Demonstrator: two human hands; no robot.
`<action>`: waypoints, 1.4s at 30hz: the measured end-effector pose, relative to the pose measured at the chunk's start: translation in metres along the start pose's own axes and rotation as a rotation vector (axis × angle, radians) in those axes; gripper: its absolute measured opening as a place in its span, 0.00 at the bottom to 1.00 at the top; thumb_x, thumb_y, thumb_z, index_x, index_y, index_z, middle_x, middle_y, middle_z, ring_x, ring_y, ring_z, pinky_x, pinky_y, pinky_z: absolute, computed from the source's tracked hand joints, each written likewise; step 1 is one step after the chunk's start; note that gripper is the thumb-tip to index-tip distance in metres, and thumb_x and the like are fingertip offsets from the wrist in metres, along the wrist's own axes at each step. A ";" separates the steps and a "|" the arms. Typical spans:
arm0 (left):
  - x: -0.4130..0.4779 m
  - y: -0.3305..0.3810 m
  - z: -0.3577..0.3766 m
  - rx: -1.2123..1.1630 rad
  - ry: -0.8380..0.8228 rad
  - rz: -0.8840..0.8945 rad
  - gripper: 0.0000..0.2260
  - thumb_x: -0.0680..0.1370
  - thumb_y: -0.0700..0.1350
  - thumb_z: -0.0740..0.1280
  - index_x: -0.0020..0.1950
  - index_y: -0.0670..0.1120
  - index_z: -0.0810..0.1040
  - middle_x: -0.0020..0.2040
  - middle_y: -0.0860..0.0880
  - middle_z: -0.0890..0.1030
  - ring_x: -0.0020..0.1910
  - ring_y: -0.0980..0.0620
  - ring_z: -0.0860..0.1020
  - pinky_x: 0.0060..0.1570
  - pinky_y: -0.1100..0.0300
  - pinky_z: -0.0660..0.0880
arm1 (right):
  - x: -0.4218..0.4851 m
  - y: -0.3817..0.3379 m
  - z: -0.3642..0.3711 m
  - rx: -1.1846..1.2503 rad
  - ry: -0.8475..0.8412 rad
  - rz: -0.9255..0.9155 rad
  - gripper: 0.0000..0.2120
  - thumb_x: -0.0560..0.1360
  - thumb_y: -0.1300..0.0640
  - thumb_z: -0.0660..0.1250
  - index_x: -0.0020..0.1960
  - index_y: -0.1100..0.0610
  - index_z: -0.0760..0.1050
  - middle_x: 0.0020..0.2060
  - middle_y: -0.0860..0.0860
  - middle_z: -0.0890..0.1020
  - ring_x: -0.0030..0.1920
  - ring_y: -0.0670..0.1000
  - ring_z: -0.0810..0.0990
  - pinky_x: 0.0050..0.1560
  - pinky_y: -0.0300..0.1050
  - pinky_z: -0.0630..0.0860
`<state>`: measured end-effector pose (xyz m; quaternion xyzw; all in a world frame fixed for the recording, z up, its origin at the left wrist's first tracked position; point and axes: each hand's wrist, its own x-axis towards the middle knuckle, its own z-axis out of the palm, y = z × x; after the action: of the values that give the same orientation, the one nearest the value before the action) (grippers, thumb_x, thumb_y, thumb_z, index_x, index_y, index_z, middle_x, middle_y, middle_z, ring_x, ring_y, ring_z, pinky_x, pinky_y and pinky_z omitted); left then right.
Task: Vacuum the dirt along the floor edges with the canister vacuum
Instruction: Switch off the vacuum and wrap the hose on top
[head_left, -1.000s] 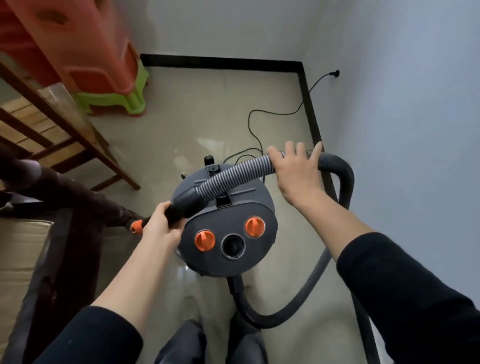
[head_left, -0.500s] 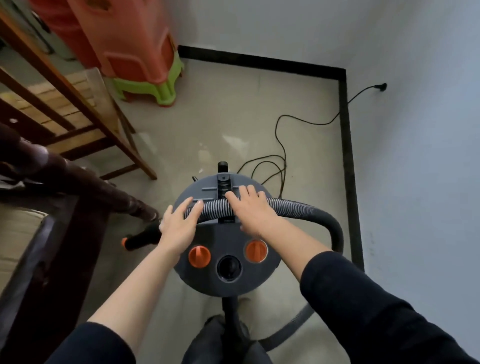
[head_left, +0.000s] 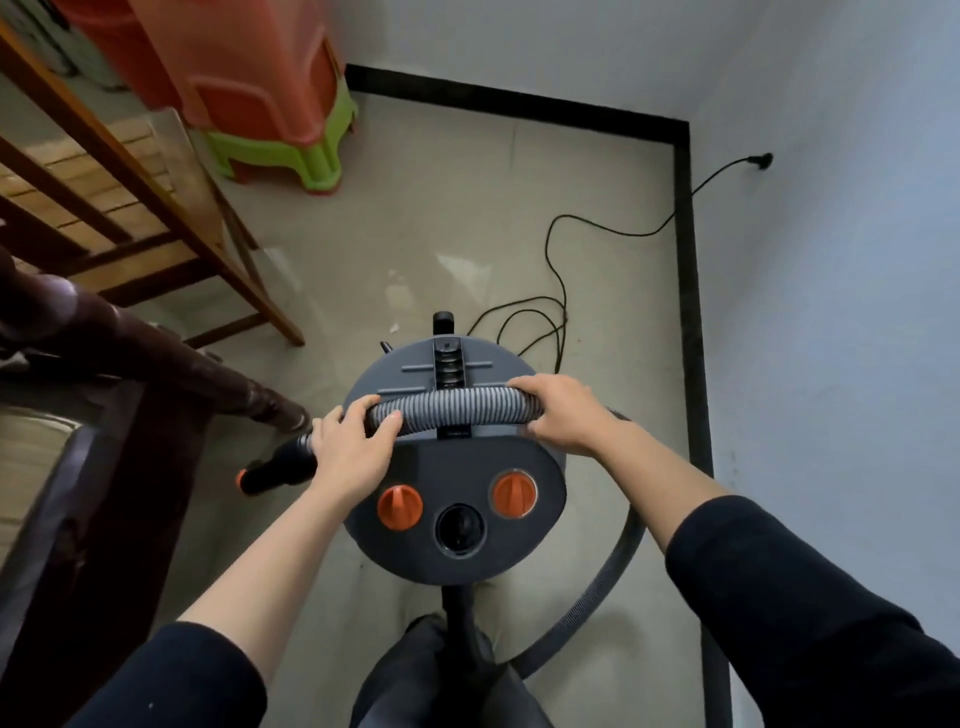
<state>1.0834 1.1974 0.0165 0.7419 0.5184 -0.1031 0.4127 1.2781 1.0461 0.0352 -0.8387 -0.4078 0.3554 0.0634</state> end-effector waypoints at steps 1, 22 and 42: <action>0.001 -0.001 0.000 0.006 0.013 -0.020 0.23 0.82 0.56 0.58 0.75 0.49 0.66 0.76 0.39 0.63 0.76 0.40 0.54 0.74 0.49 0.50 | 0.001 -0.005 0.002 0.022 0.014 -0.026 0.25 0.72 0.54 0.69 0.68 0.45 0.70 0.60 0.49 0.78 0.61 0.55 0.74 0.62 0.54 0.70; -0.053 0.079 0.063 0.224 0.317 0.209 0.22 0.84 0.53 0.54 0.77 0.47 0.65 0.78 0.40 0.58 0.79 0.43 0.49 0.75 0.43 0.44 | -0.045 0.049 -0.006 0.035 0.205 -0.228 0.32 0.76 0.52 0.65 0.76 0.52 0.59 0.73 0.51 0.65 0.73 0.52 0.61 0.72 0.54 0.59; -0.061 0.384 0.316 0.213 -0.074 0.318 0.20 0.82 0.50 0.57 0.72 0.45 0.69 0.70 0.44 0.70 0.71 0.45 0.65 0.64 0.52 0.66 | -0.112 0.378 -0.172 -0.051 0.116 0.241 0.21 0.76 0.53 0.61 0.66 0.58 0.66 0.62 0.54 0.72 0.65 0.57 0.68 0.61 0.52 0.68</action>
<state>1.4715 0.8817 0.0447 0.8495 0.3654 -0.1181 0.3618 1.5848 0.7463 0.0740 -0.9022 -0.3086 0.3006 0.0222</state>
